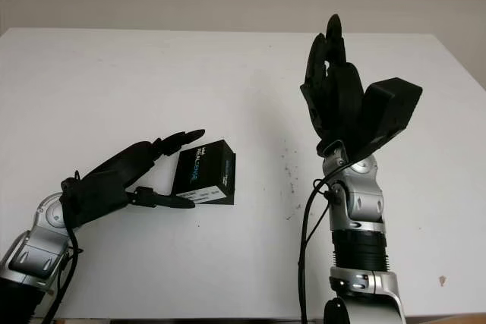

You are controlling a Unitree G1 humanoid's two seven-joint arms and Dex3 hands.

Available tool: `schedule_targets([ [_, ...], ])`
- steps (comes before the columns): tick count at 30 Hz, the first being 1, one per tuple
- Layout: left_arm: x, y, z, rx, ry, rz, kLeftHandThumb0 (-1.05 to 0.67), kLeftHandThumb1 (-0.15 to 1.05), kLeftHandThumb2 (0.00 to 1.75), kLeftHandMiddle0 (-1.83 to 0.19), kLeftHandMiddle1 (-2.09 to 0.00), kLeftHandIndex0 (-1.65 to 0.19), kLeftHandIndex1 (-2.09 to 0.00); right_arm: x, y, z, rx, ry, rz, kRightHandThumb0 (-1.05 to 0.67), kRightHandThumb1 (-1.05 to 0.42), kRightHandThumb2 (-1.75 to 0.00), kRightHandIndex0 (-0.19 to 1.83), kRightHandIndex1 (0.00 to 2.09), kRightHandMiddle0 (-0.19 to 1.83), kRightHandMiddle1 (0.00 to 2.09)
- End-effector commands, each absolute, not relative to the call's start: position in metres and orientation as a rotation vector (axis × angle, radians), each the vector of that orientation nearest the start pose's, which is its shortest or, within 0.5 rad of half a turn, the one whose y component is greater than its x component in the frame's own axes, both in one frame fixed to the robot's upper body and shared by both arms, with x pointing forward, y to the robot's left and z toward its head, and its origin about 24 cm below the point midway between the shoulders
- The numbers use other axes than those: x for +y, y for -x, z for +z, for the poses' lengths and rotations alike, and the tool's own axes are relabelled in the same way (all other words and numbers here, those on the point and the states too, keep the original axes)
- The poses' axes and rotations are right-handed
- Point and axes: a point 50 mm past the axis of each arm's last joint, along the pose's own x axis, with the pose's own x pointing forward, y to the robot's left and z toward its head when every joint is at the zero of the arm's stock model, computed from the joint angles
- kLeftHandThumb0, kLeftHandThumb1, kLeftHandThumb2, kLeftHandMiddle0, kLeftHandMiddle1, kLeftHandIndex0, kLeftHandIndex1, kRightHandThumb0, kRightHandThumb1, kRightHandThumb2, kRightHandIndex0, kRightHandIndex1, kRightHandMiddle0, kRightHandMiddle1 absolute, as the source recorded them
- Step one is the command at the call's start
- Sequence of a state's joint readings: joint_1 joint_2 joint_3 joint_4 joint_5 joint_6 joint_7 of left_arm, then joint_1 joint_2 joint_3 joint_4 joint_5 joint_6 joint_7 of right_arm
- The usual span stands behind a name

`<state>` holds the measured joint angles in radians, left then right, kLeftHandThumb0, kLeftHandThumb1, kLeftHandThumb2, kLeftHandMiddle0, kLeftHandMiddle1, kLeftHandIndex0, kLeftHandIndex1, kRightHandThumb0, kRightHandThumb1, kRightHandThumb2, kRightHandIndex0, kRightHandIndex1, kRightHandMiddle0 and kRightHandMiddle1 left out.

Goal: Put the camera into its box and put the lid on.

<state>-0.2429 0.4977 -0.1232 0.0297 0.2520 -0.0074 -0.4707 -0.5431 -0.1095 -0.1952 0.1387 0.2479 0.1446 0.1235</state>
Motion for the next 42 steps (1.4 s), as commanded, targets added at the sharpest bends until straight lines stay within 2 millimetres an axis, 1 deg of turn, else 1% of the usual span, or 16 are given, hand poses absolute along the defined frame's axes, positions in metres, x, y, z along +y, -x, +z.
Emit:
schedule_targets([
  [1,0.178,-0.292,0.104,-0.06,-0.819,-0.558,-0.68,0.83,0.05,-0.08,-0.18,0.04,-0.08,-0.171,-0.34,0.163,-0.288,-0.169,0.106,-0.74,-1.05,-0.67,-0.19,0.0,-0.19,0.0],
  [5,0.177,-0.292,0.103,-0.068,-0.782,-0.553,-0.64,0.81,0.05,-0.12,-0.18,0.0,-0.1,-0.171,-0.34,0.162,-0.289,-0.171,0.109,-0.74,-1.05,-0.66,-0.19,0.0,-0.19,0.0],
  [9,0.175,-0.29,0.1,-0.096,-0.756,-0.529,-0.55,0.81,0.05,-0.21,-0.24,-0.1,-0.15,-0.171,-0.34,0.161,-0.287,-0.163,0.11,-0.74,-1.05,-0.66,-0.19,0.0,-0.19,0.0],
  [10,0.175,-0.289,0.1,-0.104,-0.749,-0.524,-0.52,0.81,0.05,-0.15,-0.49,-0.13,-0.22,-0.171,-0.34,0.161,-0.286,-0.163,0.111,-0.74,-1.05,-0.66,-0.19,0.0,-0.19,0.0],
  [11,0.175,-0.289,0.099,-0.115,-0.74,-0.519,-0.51,0.81,0.05,-0.08,-0.68,-0.13,-0.28,-0.171,-0.34,0.161,-0.287,-0.161,0.111,-0.74,-1.05,-0.66,-0.19,0.0,-0.19,0.0],
  [12,0.174,-0.288,0.098,-0.12,-0.727,-0.513,-0.5,0.82,0.05,-0.03,-0.82,-0.11,-0.38,-0.171,-0.34,0.161,-0.288,-0.158,0.111,-0.74,-1.05,-0.66,-0.19,0.0,-0.19,0.0],
  [13,0.174,-0.288,0.097,-0.123,-0.715,-0.507,-0.48,0.82,0.05,-0.01,-0.94,-0.07,-0.52,-0.171,-0.339,0.161,-0.29,-0.155,0.11,-0.74,-1.05,-0.66,-0.19,0.0,-0.19,0.0],
  [14,0.174,-0.288,0.096,-0.126,-0.704,-0.501,-0.46,0.82,0.05,0.0,-1.06,0.0,-0.74,-0.171,-0.339,0.161,-0.291,-0.15,0.11,-0.74,-1.05,-0.66,-0.19,0.0,-0.19,0.0],
  [17,0.173,-0.287,0.095,-0.145,-0.675,-0.488,-0.44,0.84,0.06,-0.01,-1.28,0.04,-1.02,-0.171,-0.339,0.161,-0.29,-0.149,0.108,-0.74,-1.05,-0.66,-0.19,0.0,-0.19,0.0],
  [21,0.173,-0.286,0.093,-0.151,-0.658,-0.482,-0.41,0.85,0.06,-0.09,-1.38,0.0,-1.14,-0.171,-0.339,0.161,-0.287,-0.146,0.109,-0.74,-1.05,-0.65,-0.19,0.0,-0.19,0.0],
  [24,0.173,-0.286,0.094,-0.163,-0.674,-0.494,-0.35,0.84,0.05,-0.13,-1.49,-0.02,-1.22,-0.171,-0.339,0.161,-0.287,-0.154,0.109,-0.74,-1.05,-0.65,-0.19,0.0,-0.19,0.0],
  [28,0.173,-0.286,0.095,-0.175,-0.717,-0.504,-0.34,0.83,0.05,-0.11,-1.52,-0.01,-1.24,-0.172,-0.338,0.161,-0.292,-0.147,0.114,-0.74,-1.05,-0.65,-0.19,0.0,-0.19,0.0],
  [32,0.173,-0.286,0.096,-0.174,-0.791,-0.516,-0.35,0.83,0.05,-0.07,-1.5,0.02,-1.23,-0.173,-0.338,0.161,-0.292,-0.139,0.113,-0.74,-1.05,-0.66,-0.19,0.0,-0.19,0.0],
  [37,0.171,-0.286,0.096,-0.163,-0.882,-0.515,-0.35,0.82,0.05,-0.07,-1.37,0.05,-1.17,-0.172,-0.337,0.162,-0.297,-0.153,0.102,-0.74,-1.05,-0.66,-0.19,0.0,-0.19,0.0],
  [40,0.169,-0.285,0.095,-0.167,-0.905,-0.506,-0.32,0.81,0.05,-0.1,-1.31,0.03,-1.15,-0.171,-0.337,0.162,-0.297,-0.154,0.103,-0.74,-1.05,-0.66,-0.19,0.0,-0.19,0.0],
  [42,0.168,-0.285,0.094,-0.19,-0.907,-0.483,-0.24,0.86,0.07,-0.16,-1.35,-0.03,-1.19,-0.171,-0.337,0.162,-0.295,-0.147,0.105,-0.74,-1.05,-0.66,-0.19,0.0,-0.19,0.0],
])
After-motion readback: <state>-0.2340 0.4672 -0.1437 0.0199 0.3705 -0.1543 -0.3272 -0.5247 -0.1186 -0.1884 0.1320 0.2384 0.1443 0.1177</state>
